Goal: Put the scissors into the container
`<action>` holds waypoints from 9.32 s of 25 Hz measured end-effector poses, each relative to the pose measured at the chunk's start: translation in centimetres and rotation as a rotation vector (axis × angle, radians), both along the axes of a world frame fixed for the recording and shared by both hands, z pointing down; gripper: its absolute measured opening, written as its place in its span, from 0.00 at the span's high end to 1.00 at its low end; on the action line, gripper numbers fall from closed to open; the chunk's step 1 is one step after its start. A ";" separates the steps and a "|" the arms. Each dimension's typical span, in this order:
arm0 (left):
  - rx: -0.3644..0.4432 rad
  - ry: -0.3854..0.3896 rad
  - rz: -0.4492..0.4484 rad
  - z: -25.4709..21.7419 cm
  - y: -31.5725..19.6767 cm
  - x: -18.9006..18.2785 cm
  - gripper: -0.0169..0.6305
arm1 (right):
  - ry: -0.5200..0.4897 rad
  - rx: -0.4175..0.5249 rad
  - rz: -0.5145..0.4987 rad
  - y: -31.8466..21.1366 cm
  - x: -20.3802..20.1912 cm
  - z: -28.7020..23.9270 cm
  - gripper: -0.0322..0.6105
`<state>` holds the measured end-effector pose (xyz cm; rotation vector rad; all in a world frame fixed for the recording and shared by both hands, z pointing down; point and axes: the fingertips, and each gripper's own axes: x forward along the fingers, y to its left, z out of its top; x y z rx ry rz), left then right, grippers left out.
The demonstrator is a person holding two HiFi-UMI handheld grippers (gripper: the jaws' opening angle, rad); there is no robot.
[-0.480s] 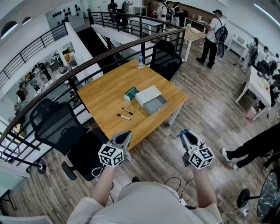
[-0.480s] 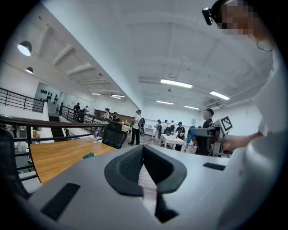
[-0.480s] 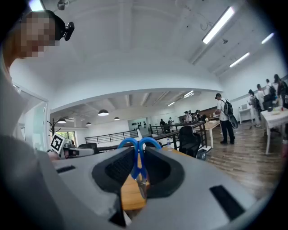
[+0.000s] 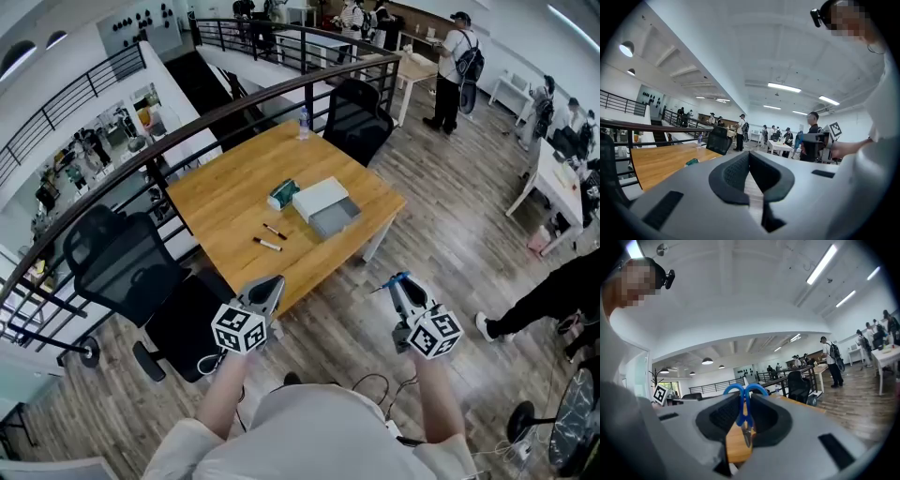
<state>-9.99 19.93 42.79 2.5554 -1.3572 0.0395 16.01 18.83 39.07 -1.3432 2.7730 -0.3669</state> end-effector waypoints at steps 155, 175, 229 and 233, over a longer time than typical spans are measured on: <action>-0.483 0.027 -0.259 22.5 -39.2 -0.5 0.99 | 0.243 -0.853 0.026 -54.9 -9.0 43.6 0.83; -0.530 0.046 -0.347 23.9 -39.4 -1.0 0.99 | 0.123 -1.133 0.257 -56.6 -8.1 48.3 0.83; -0.412 0.011 -0.326 19.4 -39.2 4.0 0.99 | 0.471 -0.614 -0.204 -53.3 -6.0 31.5 0.89; -0.389 0.002 -0.285 18.4 -37.7 4.2 0.99 | 0.514 -0.500 -0.196 -50.8 -5.7 28.7 0.90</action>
